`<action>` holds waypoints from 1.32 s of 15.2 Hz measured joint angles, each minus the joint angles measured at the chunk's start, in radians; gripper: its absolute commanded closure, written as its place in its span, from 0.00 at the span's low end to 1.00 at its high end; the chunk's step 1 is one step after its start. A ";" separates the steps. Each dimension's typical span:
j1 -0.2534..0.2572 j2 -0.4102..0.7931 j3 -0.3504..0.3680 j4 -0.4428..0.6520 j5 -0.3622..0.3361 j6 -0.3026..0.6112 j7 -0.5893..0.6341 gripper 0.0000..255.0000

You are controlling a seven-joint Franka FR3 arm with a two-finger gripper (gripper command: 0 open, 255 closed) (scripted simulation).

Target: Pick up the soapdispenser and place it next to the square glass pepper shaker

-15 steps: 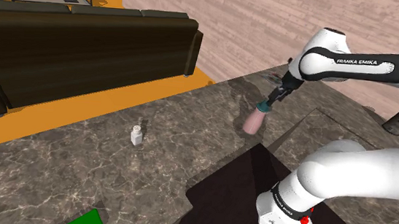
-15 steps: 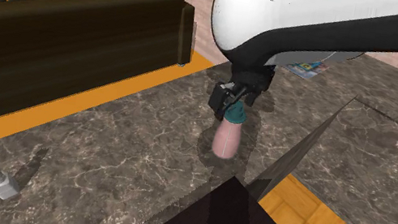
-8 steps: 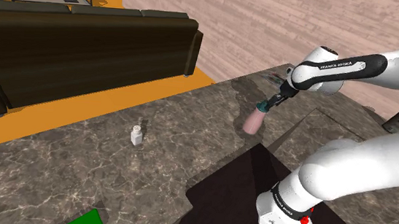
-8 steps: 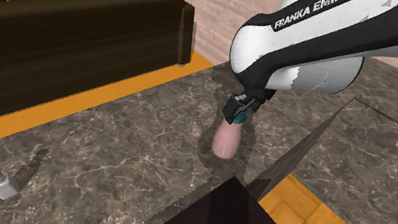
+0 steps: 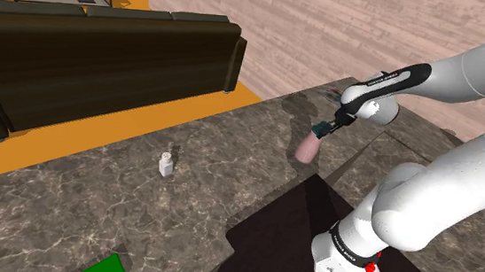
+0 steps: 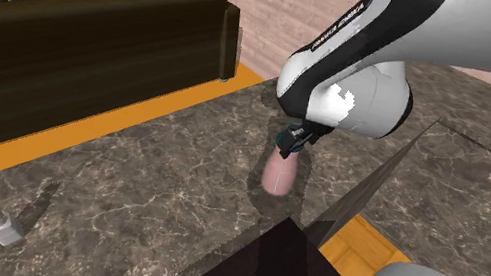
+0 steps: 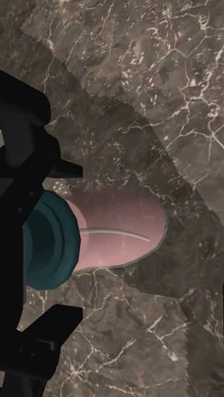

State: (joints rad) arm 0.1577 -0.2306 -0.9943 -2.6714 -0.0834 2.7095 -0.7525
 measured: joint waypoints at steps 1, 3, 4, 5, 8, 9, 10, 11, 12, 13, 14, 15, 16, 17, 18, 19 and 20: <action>0.026 0.019 -0.020 0.000 0.029 0.016 -0.020 0.00; 0.083 0.057 -0.063 -0.002 0.094 0.046 -0.065 0.00; 0.099 0.068 -0.077 -0.001 0.115 0.054 -0.082 0.00; 0.106 0.072 -0.083 -0.001 0.124 0.057 -0.088 0.00; 0.111 0.075 -0.087 0.000 0.130 0.059 -0.093 0.00; 0.111 0.075 -0.087 0.000 0.131 0.059 -0.093 0.00; 0.111 0.075 -0.087 0.000 0.131 0.059 -0.093 1.00; 0.111 0.075 -0.087 0.000 0.131 0.059 -0.093 1.00; 0.111 0.075 -0.087 0.000 0.131 0.059 -0.093 1.00; 0.112 0.075 -0.087 0.000 0.131 0.059 -0.093 1.00; 0.112 0.075 -0.087 0.000 0.131 0.059 -0.093 1.00; 0.112 0.075 -0.087 0.000 0.131 0.059 -0.093 1.00; 0.112 0.075 -0.087 0.000 0.131 0.059 -0.093 1.00; 0.112 0.075 -0.087 0.000 0.131 0.059 -0.094 1.00; 0.112 0.076 -0.088 0.000 0.132 0.060 -0.094 1.00; 0.112 0.076 -0.088 0.000 0.132 0.060 -0.094 1.00; 0.112 0.076 -0.087 0.000 0.132 0.060 -0.094 1.00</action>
State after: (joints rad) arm 0.2697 -0.1550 -1.0817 -2.6713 0.0482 2.7691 -0.8463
